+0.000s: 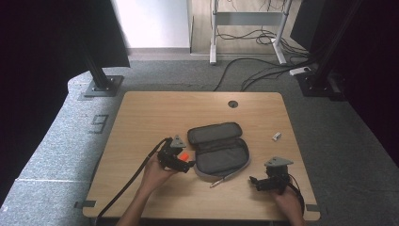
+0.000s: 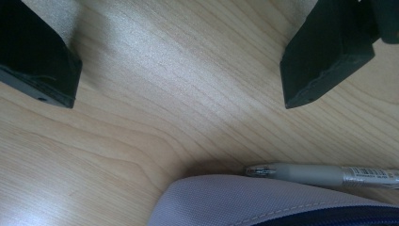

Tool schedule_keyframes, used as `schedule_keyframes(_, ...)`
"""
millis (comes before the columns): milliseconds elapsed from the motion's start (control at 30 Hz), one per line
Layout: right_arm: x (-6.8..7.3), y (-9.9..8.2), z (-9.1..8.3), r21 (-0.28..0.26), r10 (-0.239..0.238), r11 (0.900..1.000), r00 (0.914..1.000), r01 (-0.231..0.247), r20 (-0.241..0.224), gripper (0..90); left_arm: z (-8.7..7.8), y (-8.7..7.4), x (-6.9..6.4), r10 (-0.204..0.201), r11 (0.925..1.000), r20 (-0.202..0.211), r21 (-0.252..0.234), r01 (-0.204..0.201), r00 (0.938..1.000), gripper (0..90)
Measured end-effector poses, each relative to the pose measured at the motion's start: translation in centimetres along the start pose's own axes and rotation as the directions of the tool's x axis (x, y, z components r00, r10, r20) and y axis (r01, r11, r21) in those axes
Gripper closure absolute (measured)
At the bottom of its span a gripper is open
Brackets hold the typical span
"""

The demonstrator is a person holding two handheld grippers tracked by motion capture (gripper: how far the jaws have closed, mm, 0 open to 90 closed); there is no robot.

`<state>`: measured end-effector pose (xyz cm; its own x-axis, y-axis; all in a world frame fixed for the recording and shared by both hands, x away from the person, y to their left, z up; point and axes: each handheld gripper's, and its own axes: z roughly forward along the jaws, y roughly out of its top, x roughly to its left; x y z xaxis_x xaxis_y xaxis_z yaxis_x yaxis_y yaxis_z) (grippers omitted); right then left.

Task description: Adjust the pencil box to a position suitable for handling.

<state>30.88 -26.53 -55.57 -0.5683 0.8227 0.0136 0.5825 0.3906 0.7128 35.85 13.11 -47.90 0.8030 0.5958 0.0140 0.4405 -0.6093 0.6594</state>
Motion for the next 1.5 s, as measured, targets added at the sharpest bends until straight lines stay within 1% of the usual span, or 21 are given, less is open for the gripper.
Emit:
schedule_keyframes(33,0.0,0.0,0.0,0.0,0.0,1.0,1.0,0.0,0.0,0.0,-0.5,-0.3,0.2,0.004,1.0,-0.021,0.008,-0.004,0.9998,10.2)
schedule_keyframes(167,0.0,0.0,0.0,0.0,0.0,1.0,1.0,0.0,0.0,0.0,-1.3,-0.9,0.6,-0.014,0.9999,-0.024,-0.006,0.014,0.9996,8.9)
schedule_keyframes(200,0.0,0.0,0.0,0.0,0.0,1.0,1.0,0.0,0.0,0.0,-1.7,-1.4,0.7,-0.018,0.9996,-0.025,-0.023,0.018,0.9995,6.9)
schedule_keyframes(233,0.0,0.0,0.0,0.0,0.0,1.0,1.0,0.0,0.0,0.0,-1.9,-1.6,0.8,-0.02,0.9995,-0.032,-0.025,0.019,0.9993,5.7)
schedule_keyframes(300,0.0,0.0,0.0,0.0,0.0,1.0,1.0,0.0,0.0,0.0,-2.2,-2.1,0.9,-0.019,0.9997,-0.054,-0.017,0.018,0.9983,2.8)
schedule_keyframes(333,0.0,0.0,0.0,0.0,0.0,1.0,1.0,0.0,0.0,0.0,-2.2,-2.1,0.9,-0.019,0.9997,-0.054,-0.017,0.018,0.9983,1.4)
schedule_keyframes(367,0.0,0.0,0.0,0.0,0.0,1.0,1.0,0.0,0.0,0.0,-2.4,-2.7,1.1,-0.02,0.9998,-0.082,-0.002,0.02,0.9965,0.1)
schedule_keyframes(400,0.0,0.0,0.0,0.0,0.0,1.0,1.0,0.0,0.0,0.0,-2.4,-2.7,1.1,-0.02,0.9998,-0.082,-0.002,0.02,0.9965,0.0)
schedule_keyframes(433,0.0,0.0,0.0,0.0,0.0,1.0,1.0,0.0,0.0,0.0,-2.5,-3.1,1.3,-0.024,0.9997,-0.093,0.001,0.024,0.9953,0.0)
schedule_keyframes(567,0.0,0.0,0.0,0.0,0.0,1.0,1.0,0.0,0.0,0.0,-2.8,-4.7,1.9,-0.052,0.9986,-0.116,-0.008,0.052,0.9919,0.0)
schedule_keyframes(700,0.0,0.0,0.0,0.0,0.0,1.0,1.0,0.0,0.0,0.0,-3.1,-5.7,2.5,-0.091,0.9956,-0.117,-0.031,0.088,0.9889,0.0)
schedule_keyframes(800,0.0,0.0,0.0,0.0,0.0,1.0,1.0,0.0,0.0,0.0,-3.3,-6.5,3.0,-0.111,0.9932,-0.126,-0.049,0.106,0.9858,0.0)
schedule_keyframes(900,0.0,0.0,0.0,-0.001,0.001,1.0,1.0,-0.001,0.001,0.0,-3.6,-7.1,3.4,-0.122,0.9918,-0.145,-0.058,0.114,0.982,0.0)
schedule_keyframes(933,0.0,0.0,0.0,0.0,0.0,1.0,1.0,0.0,0.0,0.0,-3.6,-7.1,3.4,-0.122,0.9918,-0.145,-0.058,0.114,0.982,0.0)
schedule_keyframes(967,0.0,0.0,0.0,-0.001,0.001,1.0,1.0,-0.001,0.001,0.0,-3.8,-7.5,3.7,-0.133,0.9899,-0.152,-0.068,0.124,0.9793,0.0)
schedule_keyframes(1000,0.0,0.0,0.0,-0.001,0.001,1.0,1.0,-0.001,0.001,0.0,-3.8,-7.5,3.7,-0.133,0.9899,-0.152,-0.068,0.124,0.9793,0.0)
schedule_keyframes(1067,0.0,0.0,0.0,0.0,0.0,1.0,1.0,0.0,0.0,0.0,-4.0,-8.2,4.2,-0.153,0.9866,-0.16,-0.08,0.142,0.9751,0.0)
schedule_keyframes(1100,0.0,0.0,0.0,0.0,0.0,1.0,1.0,0.0,0.0,0.0,-4.0,-8.2,4.2,-0.153,0.9866,-0.16,-0.08,0.142,0.9751,0.0)
schedule_keyframes(1167,0.0,0.0,0.0,-0.001,0.001,1.0,1.0,-0.001,0.001,0.0,-4.0,-8.8,4.6,-0.164,0.9852,-0.17,-0.077,0.153,0.9717,0.0)
schedule_keyframes(1233,0.0,0.0,0.0,-0.001,0.001,1.0,1.0,-0.001,0.001,0.0,-3.9,-9.6,5.1,-0.183,0.982,-0.181,-0.082,0.17,0.9664,0.0)
schedule_keyframes(1500,0.0,0.0,0.0,-0.001,0.0,1.0,1.0,0.0,0.001,0.0,-3.1,-11.1,5.8,-0.203,0.9788,-0.198,-0.071,0.192,0.9591,0.0)
